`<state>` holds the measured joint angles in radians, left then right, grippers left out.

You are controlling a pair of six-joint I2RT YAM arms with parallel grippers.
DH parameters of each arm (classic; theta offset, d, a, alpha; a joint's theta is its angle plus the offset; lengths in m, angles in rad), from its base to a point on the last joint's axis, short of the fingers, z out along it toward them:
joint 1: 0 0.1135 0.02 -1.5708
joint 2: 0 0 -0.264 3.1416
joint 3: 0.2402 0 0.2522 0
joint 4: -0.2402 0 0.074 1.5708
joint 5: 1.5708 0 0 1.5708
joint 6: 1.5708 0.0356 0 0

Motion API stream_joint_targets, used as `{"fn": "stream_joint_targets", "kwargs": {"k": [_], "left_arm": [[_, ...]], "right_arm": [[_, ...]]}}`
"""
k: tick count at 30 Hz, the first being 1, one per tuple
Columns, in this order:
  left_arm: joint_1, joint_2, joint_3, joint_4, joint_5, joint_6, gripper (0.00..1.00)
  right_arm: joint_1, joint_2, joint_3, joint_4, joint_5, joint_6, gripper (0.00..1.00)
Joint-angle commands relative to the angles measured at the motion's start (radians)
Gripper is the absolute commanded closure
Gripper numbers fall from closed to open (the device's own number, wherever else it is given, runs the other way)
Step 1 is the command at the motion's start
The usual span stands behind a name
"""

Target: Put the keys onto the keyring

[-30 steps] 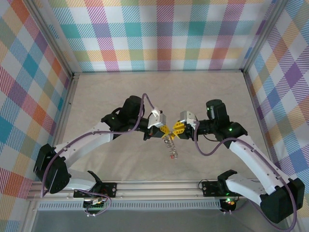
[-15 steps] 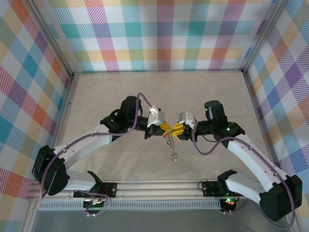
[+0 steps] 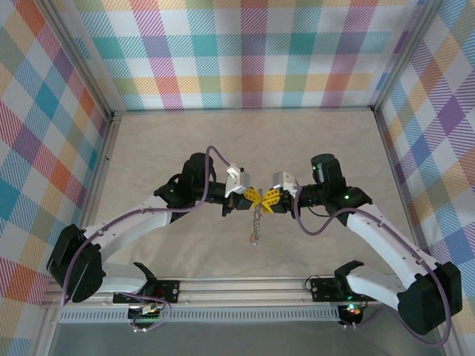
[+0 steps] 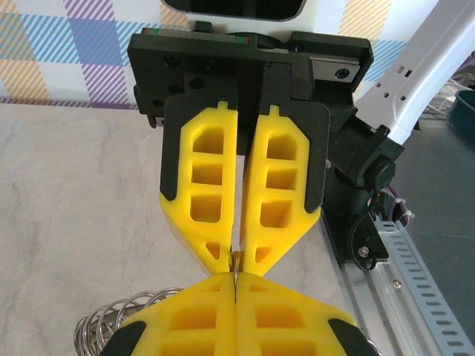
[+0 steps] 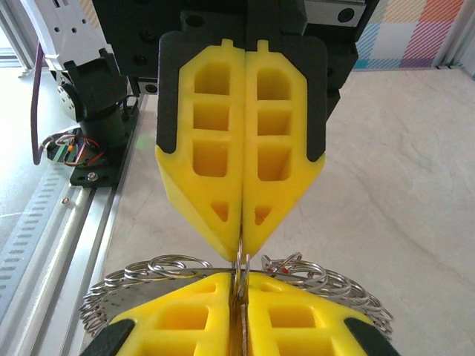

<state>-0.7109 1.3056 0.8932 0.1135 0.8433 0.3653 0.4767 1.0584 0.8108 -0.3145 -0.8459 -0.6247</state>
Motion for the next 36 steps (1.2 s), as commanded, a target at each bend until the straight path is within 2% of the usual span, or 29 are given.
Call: {"fn": "stream_joint_targets", "kwargs": {"k": [1, 5, 8, 12, 14, 17, 21, 29, 36], "left_arm": [[0.006, -0.039, -0.006, 0.125, -0.006, -0.032, 1.0], [0.005, -0.041, -0.014, 0.143, -0.014, -0.041, 1.0], [0.005, -0.045, -0.015, 0.12, -0.021, -0.035, 1.0], [0.005, -0.057, 0.036, -0.104, -0.075, 0.093, 0.98], [0.004, -0.055, 0.062, -0.217, -0.105, 0.15, 0.89], [0.005, -0.041, 0.103, -0.323, -0.096, 0.2, 0.82], [0.005, 0.001, 0.156, -0.424, -0.058, 0.24, 0.81], [0.001, 0.034, 0.19, -0.428, -0.019, 0.227, 0.75], [-0.002, 0.04, 0.19, -0.456, 0.019, 0.237, 0.73]], "right_arm": [[0.017, 0.012, -0.012, 0.031, -0.035, 0.017, 0.88], [0.019, 0.012, -0.02, 0.053, -0.031, 0.042, 0.89], [0.019, 0.003, -0.017, 0.05, -0.02, 0.049, 0.97], [0.019, -0.007, 0.012, -0.032, 0.015, 0.008, 1.0], [0.019, -0.006, 0.039, -0.087, 0.031, -0.019, 1.0], [0.02, -0.009, 0.064, -0.125, 0.039, -0.038, 1.0], [0.046, 0.009, 0.109, -0.19, 0.079, -0.085, 1.0], [0.099, 0.029, 0.147, -0.211, 0.195, -0.109, 1.0], [0.111, 0.031, 0.16, -0.207, 0.227, -0.107, 1.0]]}}
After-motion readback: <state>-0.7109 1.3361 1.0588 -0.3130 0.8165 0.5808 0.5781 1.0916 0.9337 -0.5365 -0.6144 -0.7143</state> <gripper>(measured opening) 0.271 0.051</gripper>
